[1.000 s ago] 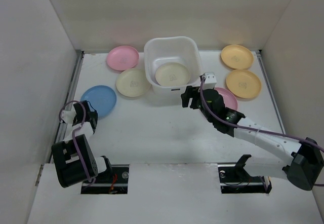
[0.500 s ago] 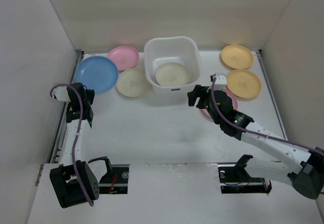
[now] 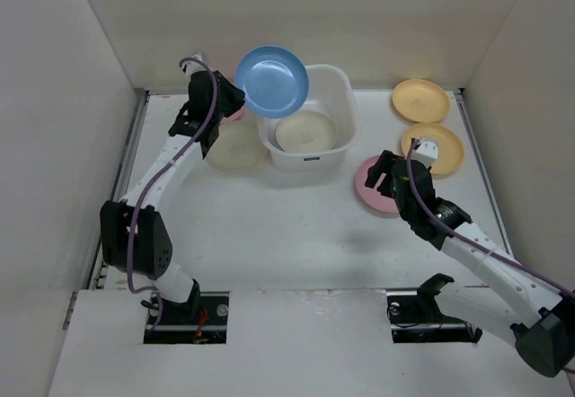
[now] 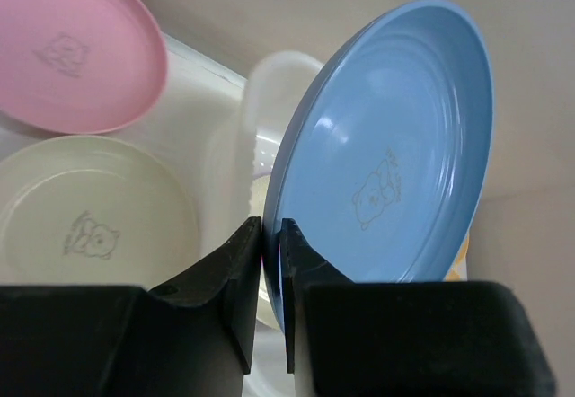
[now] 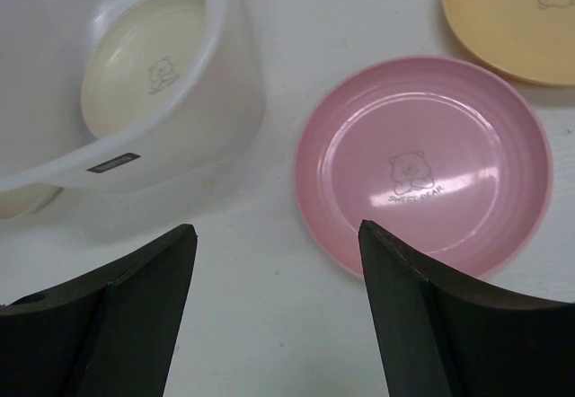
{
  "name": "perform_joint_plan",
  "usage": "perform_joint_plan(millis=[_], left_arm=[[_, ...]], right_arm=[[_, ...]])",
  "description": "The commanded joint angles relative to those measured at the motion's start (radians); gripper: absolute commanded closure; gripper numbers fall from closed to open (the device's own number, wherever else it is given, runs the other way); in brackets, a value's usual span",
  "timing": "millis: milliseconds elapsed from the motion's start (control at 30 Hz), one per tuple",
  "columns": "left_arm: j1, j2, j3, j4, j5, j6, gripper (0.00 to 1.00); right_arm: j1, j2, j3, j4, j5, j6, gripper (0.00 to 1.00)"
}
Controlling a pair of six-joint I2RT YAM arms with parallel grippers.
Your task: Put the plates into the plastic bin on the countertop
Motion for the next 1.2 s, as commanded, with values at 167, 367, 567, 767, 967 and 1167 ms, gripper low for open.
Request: perform_joint_plan(millis=[167, 367, 567, 767, 967, 1167], left_arm=[[-0.076, 0.292, 0.288, -0.005, 0.122, 0.105, 0.89], [-0.129, 0.483, 0.451, -0.057, 0.139, 0.187, 0.89], [-0.16, 0.593, 0.531, -0.107, 0.136, 0.23, 0.87], [-0.182, 0.636, 0.591, -0.153, 0.109, 0.28, 0.72], [-0.215, 0.518, 0.592, -0.135, 0.062, 0.346, 0.28], [-0.275, 0.351, 0.547, -0.134, -0.01, 0.429, 0.0]], right_arm=[[-0.101, -0.083, -0.015, -0.173, 0.029, 0.09, 0.22], [-0.198, -0.092, -0.032, -0.248, -0.008, 0.106, 0.22], [-0.239, -0.078, -0.056, -0.267, -0.02, 0.141, 0.23], [-0.245, -0.043, -0.076, -0.267, -0.04, 0.173, 0.23], [-0.245, -0.026, -0.116, -0.265, -0.063, 0.262, 0.24], [-0.259, -0.02, -0.152, -0.258, -0.054, 0.378, 0.24]])
